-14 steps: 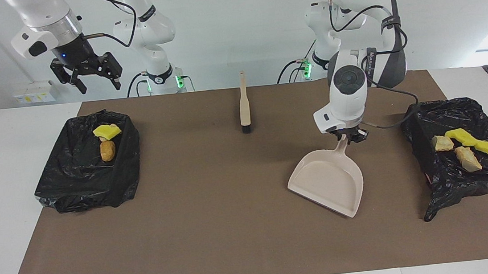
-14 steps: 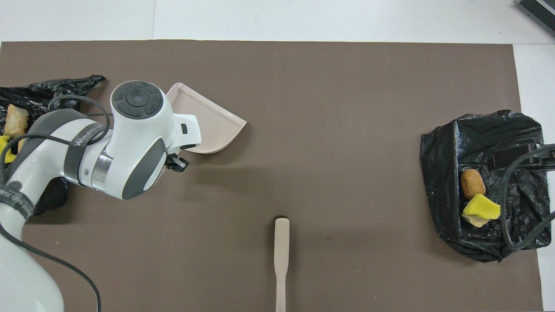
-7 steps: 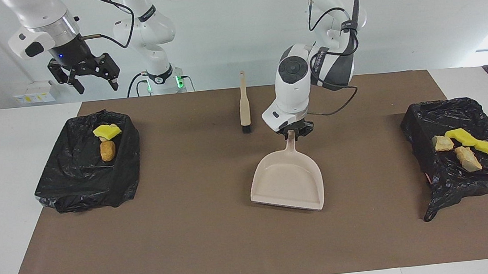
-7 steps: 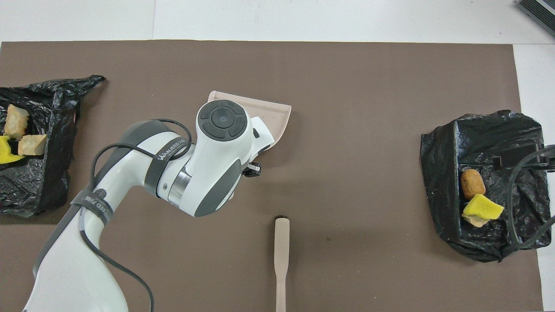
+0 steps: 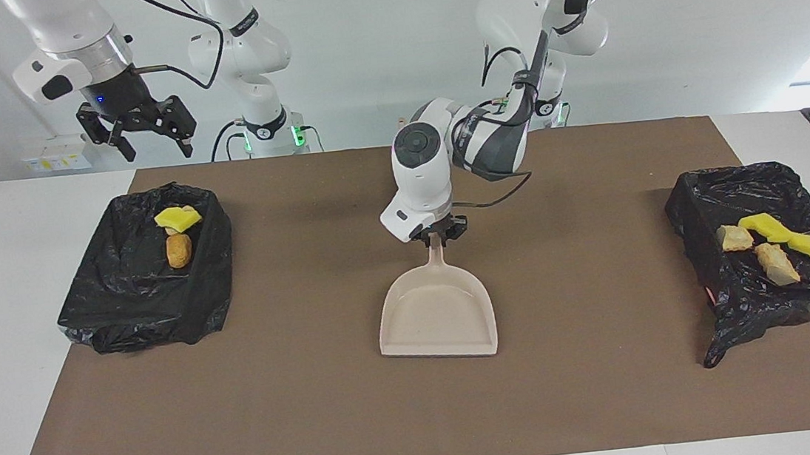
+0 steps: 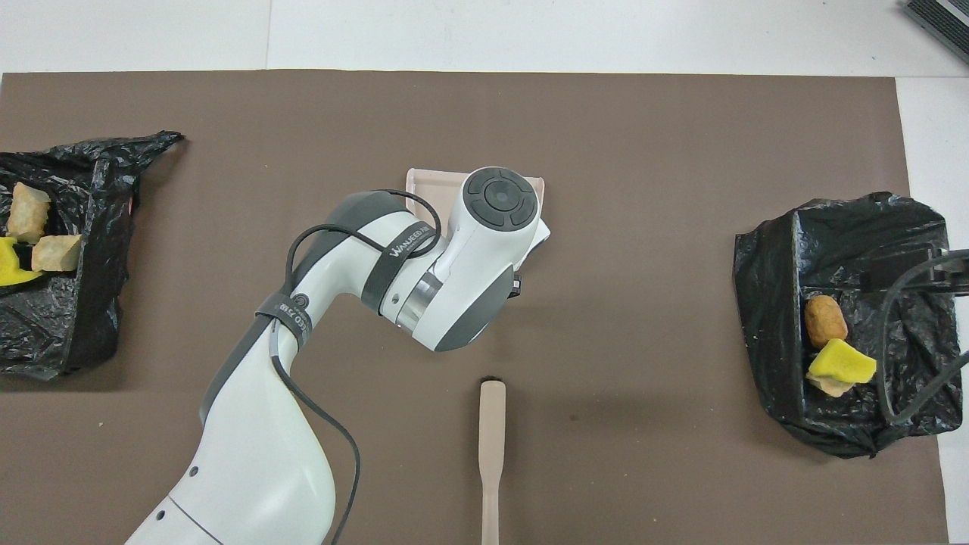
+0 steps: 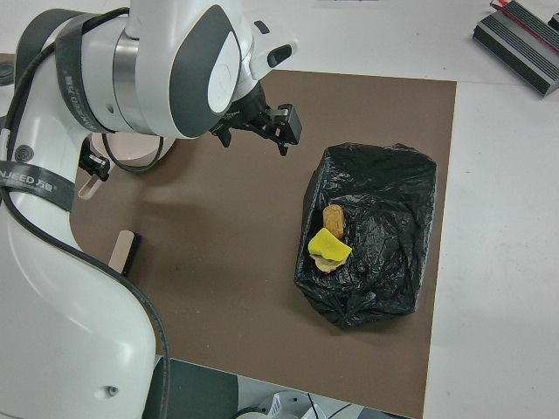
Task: Sweep and dump trash in bin
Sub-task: 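Set down the dustpan and withdraw the left gripper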
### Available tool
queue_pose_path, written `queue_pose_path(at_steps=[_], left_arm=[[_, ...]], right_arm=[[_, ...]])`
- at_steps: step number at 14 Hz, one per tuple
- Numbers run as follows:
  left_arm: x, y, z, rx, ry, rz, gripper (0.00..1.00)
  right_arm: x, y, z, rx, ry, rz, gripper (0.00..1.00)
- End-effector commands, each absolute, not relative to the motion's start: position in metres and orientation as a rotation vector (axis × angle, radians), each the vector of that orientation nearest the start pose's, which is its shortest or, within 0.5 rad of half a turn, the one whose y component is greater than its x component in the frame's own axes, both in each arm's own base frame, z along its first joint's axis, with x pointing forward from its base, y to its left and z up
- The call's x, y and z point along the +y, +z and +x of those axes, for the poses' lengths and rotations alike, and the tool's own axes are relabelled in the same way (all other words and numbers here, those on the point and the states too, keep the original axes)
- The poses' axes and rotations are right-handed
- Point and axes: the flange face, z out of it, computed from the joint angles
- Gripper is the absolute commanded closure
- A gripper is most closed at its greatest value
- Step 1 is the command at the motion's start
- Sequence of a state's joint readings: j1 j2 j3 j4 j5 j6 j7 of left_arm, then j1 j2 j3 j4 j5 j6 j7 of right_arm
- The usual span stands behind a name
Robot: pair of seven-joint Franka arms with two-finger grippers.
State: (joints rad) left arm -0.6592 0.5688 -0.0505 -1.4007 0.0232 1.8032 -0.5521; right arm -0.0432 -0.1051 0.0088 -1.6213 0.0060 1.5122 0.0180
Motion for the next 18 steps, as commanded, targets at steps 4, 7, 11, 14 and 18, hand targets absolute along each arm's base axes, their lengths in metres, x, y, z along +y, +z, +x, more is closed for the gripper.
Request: queue_pose_path(at_steps=[4,7,11,14,18], left_arm=[[-0.446,0.358,0.520,0.164,0.201,-3.021,0.36],[-0.423,0.386,0.533,0.105,0.165,-3.052,0.00],[-0.346,0.432,0.577,-0.016,0.119,-3.089,0.00],[-0.287,0.444,0.612,-0.048,0.071,-3.111,0.00],[-0.211,0.460,0.638,0.046,0.048,-3.127,0.00]], right_arm=[[-0.020,0.652,0.506,0.078,0.005,-3.146,0.00],[-0.018,0.651,0.507,0.072,0.010,-3.142,0.00],[-0.017,0.653,0.508,0.072,0.005,-3.137,0.00],[-0.013,0.652,0.509,0.062,0.005,-3.139,0.00],[-0.018,0.652,0.509,0.072,0.005,-3.140,0.00]])
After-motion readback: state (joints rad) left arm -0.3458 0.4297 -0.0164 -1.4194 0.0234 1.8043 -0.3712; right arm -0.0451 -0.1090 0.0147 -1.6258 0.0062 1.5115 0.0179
